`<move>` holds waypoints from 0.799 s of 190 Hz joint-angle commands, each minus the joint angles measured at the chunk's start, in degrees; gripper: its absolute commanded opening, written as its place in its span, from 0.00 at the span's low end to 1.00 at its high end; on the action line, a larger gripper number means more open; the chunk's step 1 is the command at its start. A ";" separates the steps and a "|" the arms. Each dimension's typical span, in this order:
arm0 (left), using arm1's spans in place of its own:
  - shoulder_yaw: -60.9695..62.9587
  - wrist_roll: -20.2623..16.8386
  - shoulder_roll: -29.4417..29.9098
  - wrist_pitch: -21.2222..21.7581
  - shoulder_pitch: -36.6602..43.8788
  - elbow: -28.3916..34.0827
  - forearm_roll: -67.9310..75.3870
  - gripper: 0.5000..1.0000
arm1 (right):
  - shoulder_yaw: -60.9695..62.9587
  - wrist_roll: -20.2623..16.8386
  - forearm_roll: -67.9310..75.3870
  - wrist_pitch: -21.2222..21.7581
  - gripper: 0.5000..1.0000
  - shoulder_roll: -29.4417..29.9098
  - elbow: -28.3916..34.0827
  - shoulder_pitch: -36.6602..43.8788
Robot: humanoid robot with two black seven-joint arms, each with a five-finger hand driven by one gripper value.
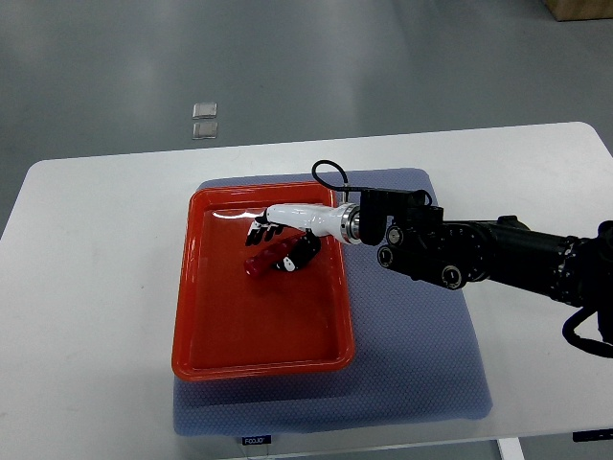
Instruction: Place red pepper on red tray
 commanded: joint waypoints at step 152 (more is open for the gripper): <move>0.03 0.08 0.00 0.00 0.08 -0.09 0.00 1.00 | 58.51 0.09 53.86 3.40 0.83 0.00 0.99 -21.97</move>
